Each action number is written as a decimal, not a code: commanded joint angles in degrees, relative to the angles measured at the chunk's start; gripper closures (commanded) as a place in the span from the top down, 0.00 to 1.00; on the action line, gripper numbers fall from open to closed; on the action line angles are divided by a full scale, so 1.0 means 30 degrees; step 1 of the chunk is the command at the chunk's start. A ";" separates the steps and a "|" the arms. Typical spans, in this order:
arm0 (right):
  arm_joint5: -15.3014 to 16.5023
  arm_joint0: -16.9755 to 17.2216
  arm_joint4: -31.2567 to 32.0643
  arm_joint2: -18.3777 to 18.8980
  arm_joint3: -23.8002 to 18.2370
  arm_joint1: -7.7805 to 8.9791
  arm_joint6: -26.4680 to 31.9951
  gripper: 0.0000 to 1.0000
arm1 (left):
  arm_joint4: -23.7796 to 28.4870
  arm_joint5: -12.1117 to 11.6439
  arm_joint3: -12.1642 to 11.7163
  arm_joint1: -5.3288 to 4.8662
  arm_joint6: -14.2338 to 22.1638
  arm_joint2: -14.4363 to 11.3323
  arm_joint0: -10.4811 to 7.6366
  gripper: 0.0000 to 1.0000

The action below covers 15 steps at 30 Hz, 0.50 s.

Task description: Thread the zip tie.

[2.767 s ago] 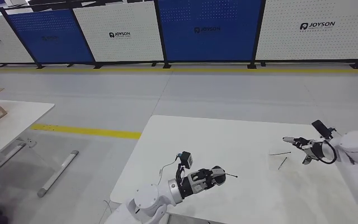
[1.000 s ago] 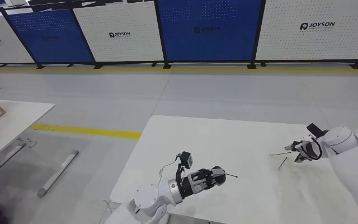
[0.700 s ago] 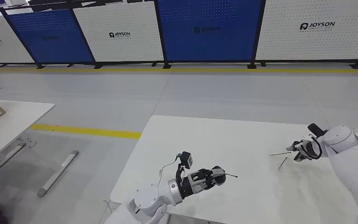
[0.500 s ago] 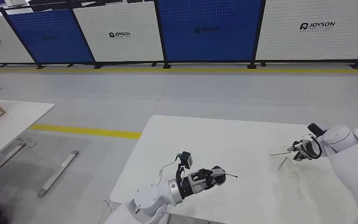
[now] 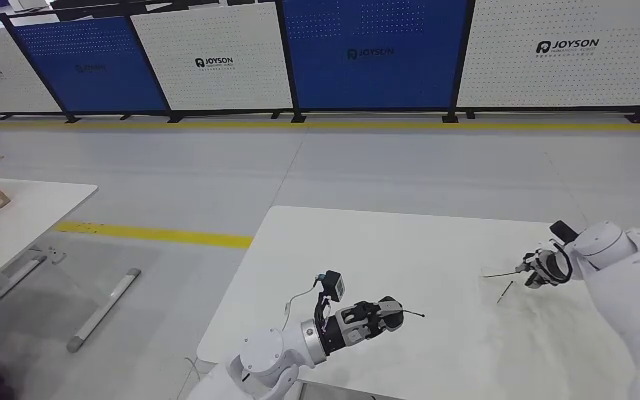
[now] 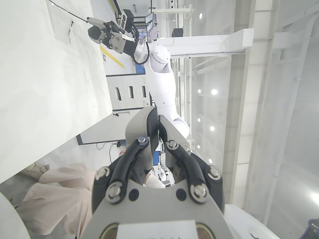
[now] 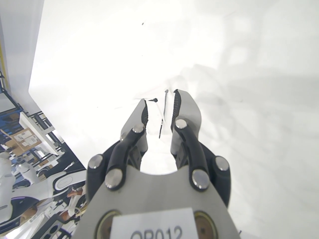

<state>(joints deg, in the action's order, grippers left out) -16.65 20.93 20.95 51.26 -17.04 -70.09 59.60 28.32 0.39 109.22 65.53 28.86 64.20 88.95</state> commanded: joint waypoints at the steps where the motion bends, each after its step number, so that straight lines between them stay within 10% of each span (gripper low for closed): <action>1: -0.0061 -0.0050 0.0137 -0.0070 0.0082 -0.0060 -0.0024 0.25 | 0.0000 0.0000 0.0000 0.0000 0.0000 0.0000 0.0000 0.00; 15: -0.0064 -0.0375 0.0372 -0.0147 0.0713 -0.0378 -0.0203 0.24 | 0.0000 0.0000 0.0000 0.0000 0.0000 0.0000 0.0000 0.00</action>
<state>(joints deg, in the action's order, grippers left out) -16.82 19.85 21.98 50.84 -15.01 -71.17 59.03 28.32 0.39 109.22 65.53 28.86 64.20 88.95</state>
